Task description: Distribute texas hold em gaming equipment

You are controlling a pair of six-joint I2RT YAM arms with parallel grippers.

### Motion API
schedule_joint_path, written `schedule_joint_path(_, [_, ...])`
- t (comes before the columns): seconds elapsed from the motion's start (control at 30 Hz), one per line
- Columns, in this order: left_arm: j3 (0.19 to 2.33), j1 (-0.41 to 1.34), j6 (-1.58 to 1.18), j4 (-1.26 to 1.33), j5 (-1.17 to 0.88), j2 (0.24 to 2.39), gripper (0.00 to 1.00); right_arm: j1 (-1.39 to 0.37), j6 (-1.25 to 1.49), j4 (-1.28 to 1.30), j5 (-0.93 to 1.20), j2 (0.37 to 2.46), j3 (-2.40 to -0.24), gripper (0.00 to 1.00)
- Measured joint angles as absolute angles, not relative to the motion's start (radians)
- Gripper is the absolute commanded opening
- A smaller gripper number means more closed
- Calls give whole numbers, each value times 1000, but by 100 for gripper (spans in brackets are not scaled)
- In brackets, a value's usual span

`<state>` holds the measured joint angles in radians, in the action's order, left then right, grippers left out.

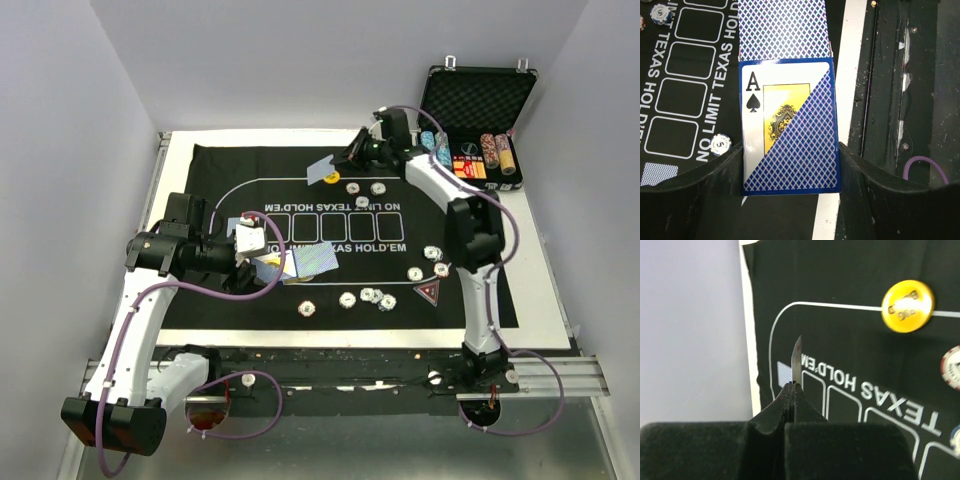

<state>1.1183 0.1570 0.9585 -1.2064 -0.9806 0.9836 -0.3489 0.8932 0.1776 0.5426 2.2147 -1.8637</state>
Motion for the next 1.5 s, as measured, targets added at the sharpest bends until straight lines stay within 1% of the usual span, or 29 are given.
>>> schedule_joint_path(0.1, [1118,157,959,-1207,-981,984,20,-350,894,176,538,2321,-1932,1])
schedule_joint_path(0.27, [1119,157,960,-1207,-981,987,20,-353,916,180,534,2425,-1974,1])
schedule_joint_path(0.43, [1119,157,960,-1207,-986,992,20,-366,934,200,526,2513,-2082,1])
schedule_joint_path(0.53, [1120,157,959,-1207,-987,992,20,-386,939,221,506,2551,-2155,1])
schedule_joint_path(0.7, [1120,157,959,-1207,-990,991,20,-411,954,237,469,2572,-2176,1])
schedule_joint_path(0.73, [1120,157,959,-1207,-990,991,20,-416,954,243,457,2578,-2177,2])
schedule_joint_path(0.77, [1120,157,959,-1207,-992,991,20,-420,953,259,449,2587,-2184,5])
schedule_joint_path(0.8, [1120,157,959,-1207,-992,991,20,-422,952,277,439,2600,-2199,10])
schedule_joint_path(0.83, [1120,157,959,-1207,-992,991,20,-424,950,297,430,2613,-2217,18])
schedule_joint_path(0.93, [1120,157,959,-1208,-994,989,19,-426,939,352,397,2639,-2247,27])
schedule_joint_path(1.2, [1120,157,959,-1212,-999,980,20,-426,894,406,336,2598,-2239,61])
schedule_joint_path(1.27, [1120,157,959,-1213,-999,979,20,-426,881,425,326,2579,-2239,66])
schedule_joint_path(1.37, [1120,157,958,-1213,-999,974,19,-426,857,458,323,2526,-2230,69])
schedule_joint_path(1.43, [1120,157,957,-1213,-999,970,20,-426,844,459,325,2453,-2182,73])
schedule_joint_path(1.5, [1120,156,957,-1214,-999,967,20,-426,836,453,332,2337,-2090,81])
